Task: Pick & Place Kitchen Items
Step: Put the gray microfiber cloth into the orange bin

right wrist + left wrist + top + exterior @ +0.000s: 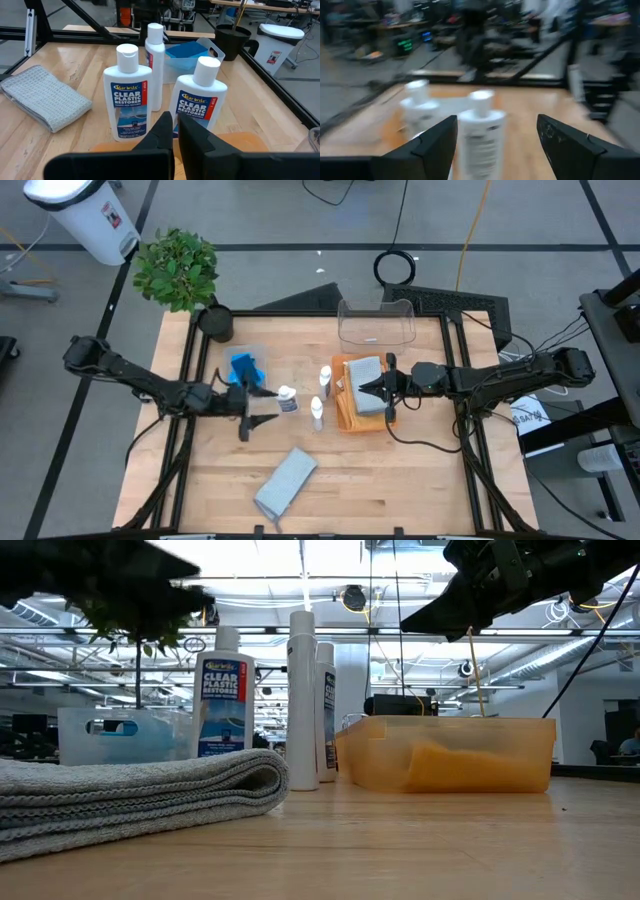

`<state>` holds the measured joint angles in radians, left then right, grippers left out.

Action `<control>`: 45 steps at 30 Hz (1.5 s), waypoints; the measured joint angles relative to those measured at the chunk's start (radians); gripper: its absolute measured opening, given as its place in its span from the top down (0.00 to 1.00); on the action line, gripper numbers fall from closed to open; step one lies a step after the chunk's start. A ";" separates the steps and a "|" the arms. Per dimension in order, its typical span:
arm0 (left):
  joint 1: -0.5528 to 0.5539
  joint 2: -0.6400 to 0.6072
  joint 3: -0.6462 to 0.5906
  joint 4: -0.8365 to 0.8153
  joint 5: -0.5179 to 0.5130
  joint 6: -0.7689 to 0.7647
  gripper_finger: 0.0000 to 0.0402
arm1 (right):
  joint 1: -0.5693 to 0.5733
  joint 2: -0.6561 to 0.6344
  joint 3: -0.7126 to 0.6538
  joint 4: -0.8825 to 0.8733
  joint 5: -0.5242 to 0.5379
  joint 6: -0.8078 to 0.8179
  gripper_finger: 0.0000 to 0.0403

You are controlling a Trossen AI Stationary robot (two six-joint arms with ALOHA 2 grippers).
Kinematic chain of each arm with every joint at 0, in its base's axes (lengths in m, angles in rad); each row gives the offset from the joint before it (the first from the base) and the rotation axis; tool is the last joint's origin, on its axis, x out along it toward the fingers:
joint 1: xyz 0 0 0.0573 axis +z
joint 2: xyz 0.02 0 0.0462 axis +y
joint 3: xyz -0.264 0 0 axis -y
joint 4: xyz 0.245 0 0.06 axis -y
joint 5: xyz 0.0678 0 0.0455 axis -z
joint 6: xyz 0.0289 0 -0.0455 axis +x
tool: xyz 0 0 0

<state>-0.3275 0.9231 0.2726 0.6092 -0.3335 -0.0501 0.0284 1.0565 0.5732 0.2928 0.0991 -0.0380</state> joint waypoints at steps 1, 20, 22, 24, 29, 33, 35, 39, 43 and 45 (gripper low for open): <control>-0.013 -0.002 0.000 0.010 0.027 0.001 0.31 | 0.000 0.000 0.000 0.000 0.000 0.000 0.99; -0.153 0.598 0.531 -0.631 0.347 0.047 0.65 | 0.000 0.000 0.000 0.002 0.001 0.000 0.99; -0.148 0.662 0.599 -0.708 0.355 0.083 0.75 | 0.000 0.000 0.000 0.001 0.001 0.000 0.99; -0.141 0.710 0.649 -0.770 0.356 0.097 0.85 | 0.000 0.000 0.000 0.000 0.001 0.000 0.99; -0.105 0.761 0.685 -0.791 0.444 0.089 0.98 | 0.000 0.000 0.000 -0.011 0.001 0.001 0.99; -0.090 0.767 0.685 -0.838 0.474 0.030 0.94 | 0.000 0.000 0.000 -0.014 0.001 0.001 0.99; -0.090 0.767 0.685 -0.852 0.472 0.022 0.94 | 0.000 0.000 0.000 -0.014 0.000 0.000 0.99; -0.098 0.767 0.663 -0.847 0.461 0.059 0.98 | 0.000 0.000 0.000 -0.014 0.000 0.001 0.99; -0.108 0.767 0.632 -0.840 0.426 0.090 0.97 | 0.000 0.000 0.000 -0.014 0.001 0.001 0.99; -0.113 0.767 0.618 -0.841 0.398 0.069 0.96 | 0.000 0.000 0.000 -0.014 0.000 0.001 0.99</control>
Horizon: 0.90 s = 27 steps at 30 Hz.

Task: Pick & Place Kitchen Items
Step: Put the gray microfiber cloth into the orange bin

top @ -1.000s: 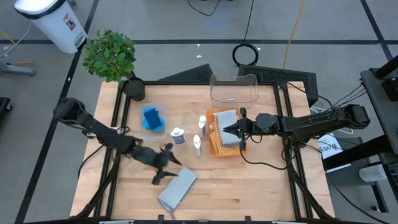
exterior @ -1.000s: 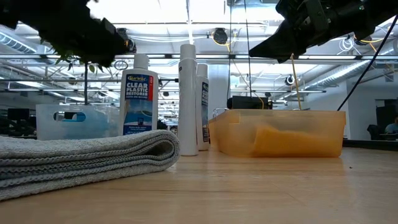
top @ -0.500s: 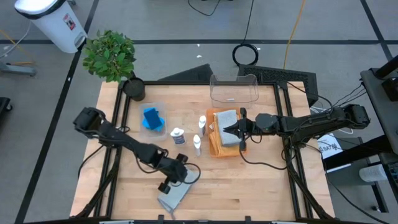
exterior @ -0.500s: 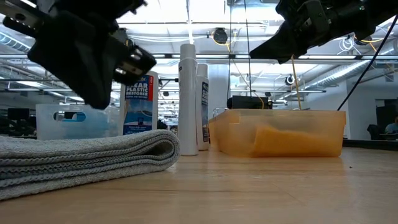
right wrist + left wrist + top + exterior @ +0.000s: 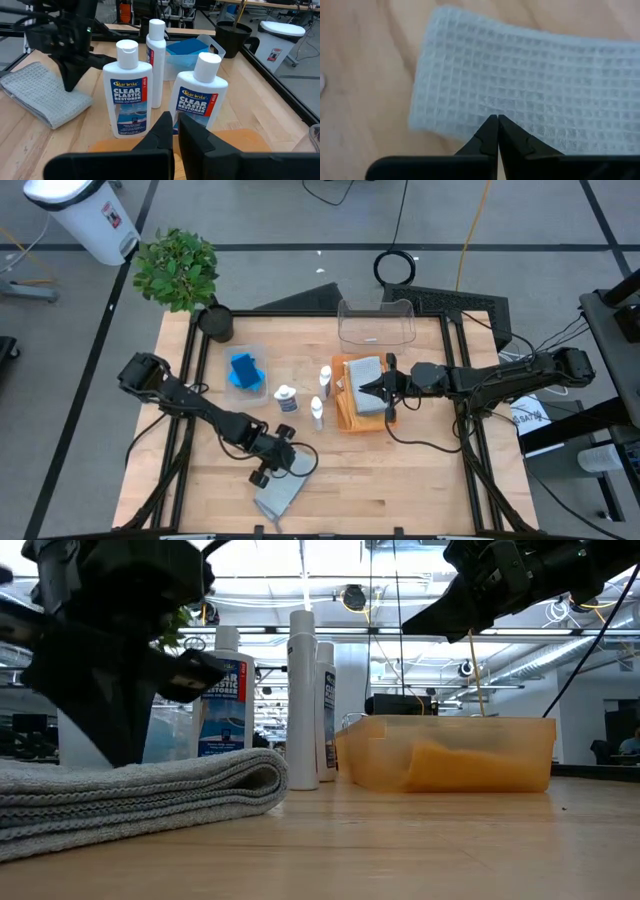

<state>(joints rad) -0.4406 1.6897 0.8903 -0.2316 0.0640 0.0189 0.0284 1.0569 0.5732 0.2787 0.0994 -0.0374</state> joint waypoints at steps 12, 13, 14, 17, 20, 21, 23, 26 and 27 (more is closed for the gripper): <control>-0.029 -0.005 -0.020 -0.294 0.042 -0.404 0.98 | 0.000 0.000 0.000 0.000 0.000 0.000 0.99; -0.037 -0.011 -0.021 -0.302 0.046 -0.404 0.99 | 0.000 0.000 0.000 0.000 0.000 0.000 0.99; -0.044 -0.020 -0.023 -0.309 0.050 -0.389 0.99 | 0.000 0.000 0.000 0.000 0.000 0.000 0.99; -0.062 -0.066 -0.026 -0.334 0.045 -0.302 0.98 | 0.000 0.000 0.000 0.000 0.001 0.000 0.99; -0.053 -0.152 -0.018 -0.253 -0.038 -0.268 0.94 | 0.000 0.000 0.000 0.000 0.001 0.000 0.99; -0.045 -0.175 -0.017 -0.212 -0.078 -0.267 0.93 | 0.000 0.000 0.000 0.000 0.001 0.000 0.99; -0.030 -0.203 -0.017 -0.136 -0.153 -0.264 0.89 | 0.000 0.000 0.000 0.001 0.001 0.000 0.99; 0.007 -0.208 -0.017 -0.013 -0.137 -0.220 0.81 | 0.000 0.000 0.000 0.008 0.001 0.000 0.99; 0.017 -0.199 -0.017 0.005 -0.124 -0.200 0.77 | 0.000 0.000 0.000 0.007 0.001 0.000 0.99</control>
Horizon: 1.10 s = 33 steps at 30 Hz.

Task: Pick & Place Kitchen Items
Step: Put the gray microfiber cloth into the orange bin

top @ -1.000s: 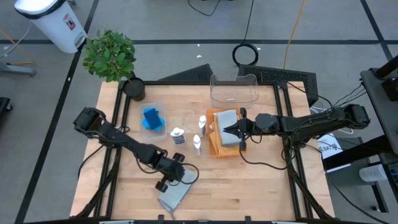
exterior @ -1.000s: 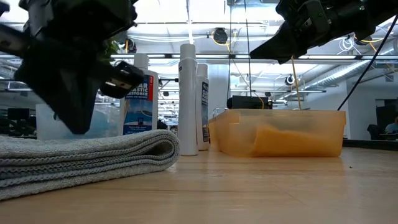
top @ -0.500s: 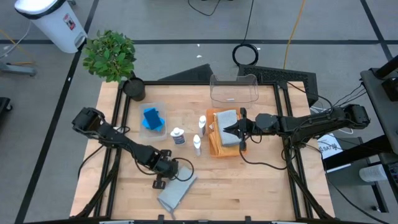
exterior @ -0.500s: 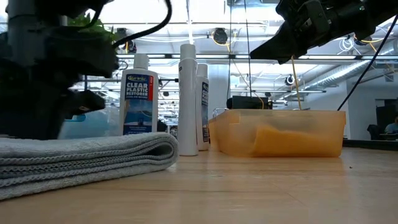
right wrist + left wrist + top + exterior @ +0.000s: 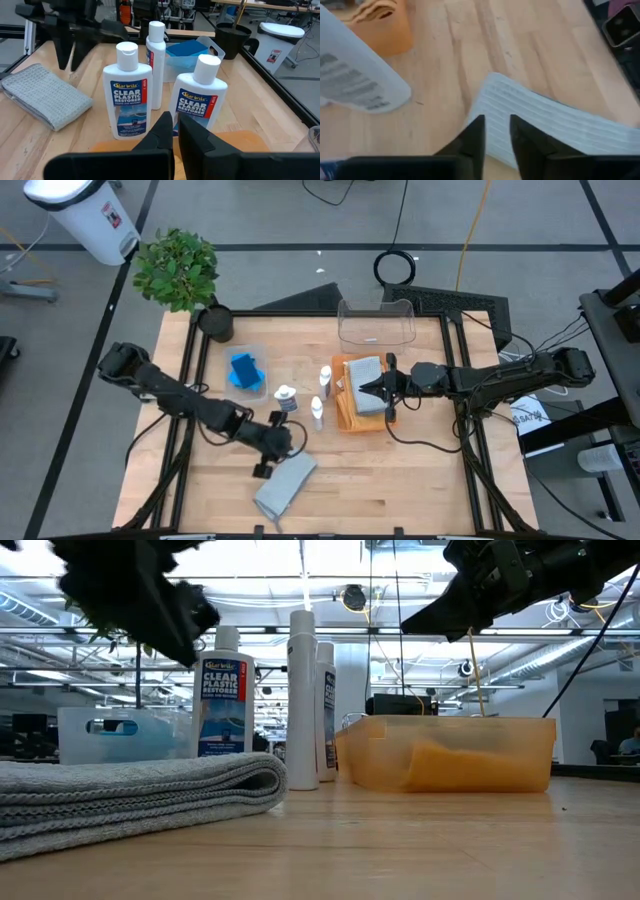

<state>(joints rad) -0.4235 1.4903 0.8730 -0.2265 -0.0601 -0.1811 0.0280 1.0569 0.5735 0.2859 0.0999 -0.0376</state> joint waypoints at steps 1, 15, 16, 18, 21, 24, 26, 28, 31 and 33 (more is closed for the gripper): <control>0.009 0.016 0.000 0.022 0.003 0.015 0.73 | 0.000 0.000 0.000 0.000 0.000 0.000 0.99; 0.147 0.231 0.000 0.149 0.203 0.198 0.30 | 0.000 0.000 0.000 -0.007 -0.001 0.000 0.99; 0.154 0.241 -0.001 0.146 0.214 0.198 0.29 | 0.000 0.000 0.000 -0.005 0.000 0.000 0.99; 0.168 0.267 -0.001 0.164 0.262 0.199 0.29 | 0.000 0.000 0.000 -0.006 0.000 0.000 0.99; 0.184 0.309 0.002 0.177 0.325 0.200 0.29 | 0.000 0.000 0.000 -0.007 -0.001 0.000 0.99; 0.190 0.340 0.004 0.187 0.378 0.198 0.29 | 0.000 0.000 0.000 -0.007 0.000 0.000 0.99; 0.190 0.347 0.004 0.188 0.401 0.197 0.31 | 0.000 0.000 0.000 -0.007 0.000 0.000 0.99; 0.190 0.348 0.005 0.188 0.403 0.198 0.35 | 0.000 0.000 0.000 -0.007 0.000 0.000 0.99; 0.191 0.343 0.004 0.181 0.415 0.199 0.47 | 0.000 0.000 0.000 -0.007 0.000 0.000 0.99; 0.190 0.342 0.002 0.176 0.432 0.192 0.58 | 0.000 0.000 0.000 -0.008 -0.001 0.000 0.99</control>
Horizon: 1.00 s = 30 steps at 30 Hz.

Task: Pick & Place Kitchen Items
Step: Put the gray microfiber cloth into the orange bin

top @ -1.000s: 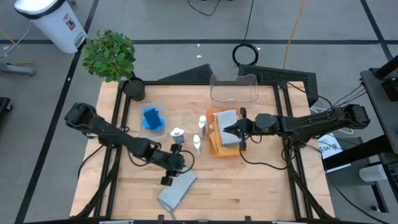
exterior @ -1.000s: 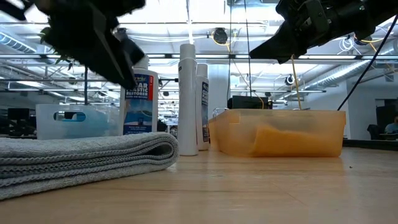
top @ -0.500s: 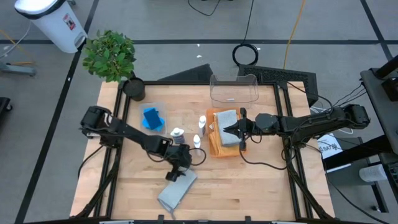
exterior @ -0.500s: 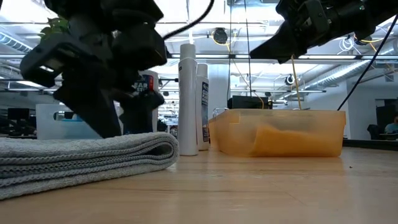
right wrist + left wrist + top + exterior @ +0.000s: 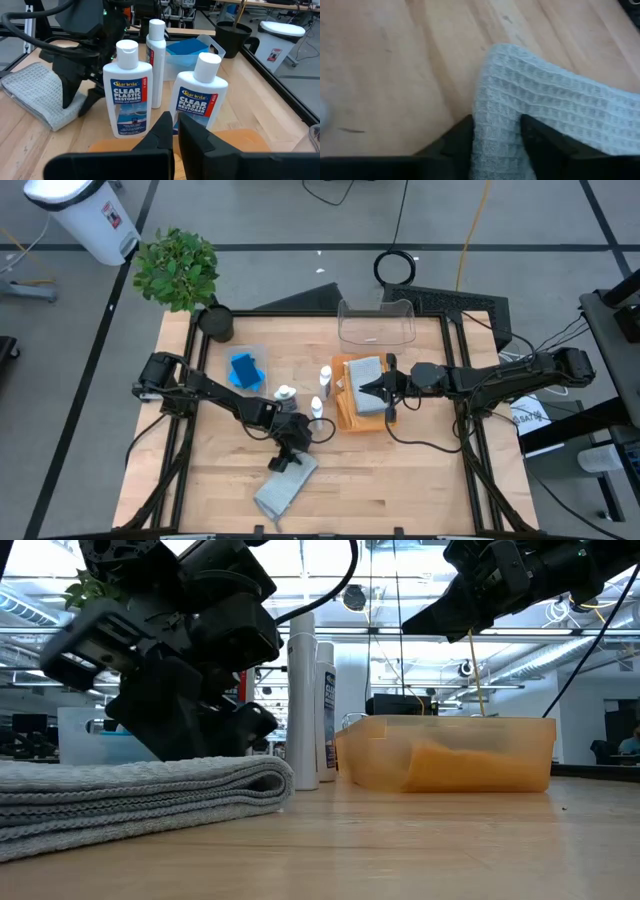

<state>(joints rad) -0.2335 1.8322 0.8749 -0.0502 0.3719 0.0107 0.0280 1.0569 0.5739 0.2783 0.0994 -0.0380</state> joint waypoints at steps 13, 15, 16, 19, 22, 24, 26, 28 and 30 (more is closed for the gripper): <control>-0.019 -0.028 -0.003 -0.032 -0.014 -0.045 0.93 | 0.000 0.000 0.000 0.000 0.000 0.000 0.99; -0.031 -0.067 -0.006 -0.049 -0.031 -0.049 0.96 | 0.000 0.000 0.000 0.000 0.000 0.000 0.99; -0.038 -0.098 -0.010 -0.065 -0.044 -0.049 0.96 | 0.000 0.000 0.000 0.000 0.000 0.000 0.99; -0.069 -0.202 -0.005 -0.035 -0.111 -0.047 0.96 | 0.000 0.000 0.000 0.001 0.000 0.000 0.99; -0.106 -0.296 -0.005 -0.011 -0.243 -0.039 0.95 | 0.000 0.000 0.000 0.006 0.000 0.000 0.99; -0.130 -0.353 -0.005 0.003 -0.352 -0.034 0.95 | 0.000 0.000 0.000 0.010 0.000 0.000 0.99; -0.148 -0.397 -0.002 0.039 -0.449 -0.015 0.96 | 0.000 0.000 0.000 0.012 0.000 0.000 0.99; -0.162 -0.427 0.000 0.053 -0.525 0.013 0.96 | 0.000 0.000 -0.001 0.022 0.001 0.000 0.99; -0.166 -0.434 0.021 0.053 -0.570 0.033 0.96 | 0.000 0.000 -0.001 0.040 0.002 0.000 0.99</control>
<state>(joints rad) -0.3993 1.3985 0.8962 0.0032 -0.1986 0.0432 0.0281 1.0569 0.5733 0.3188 0.1009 -0.0376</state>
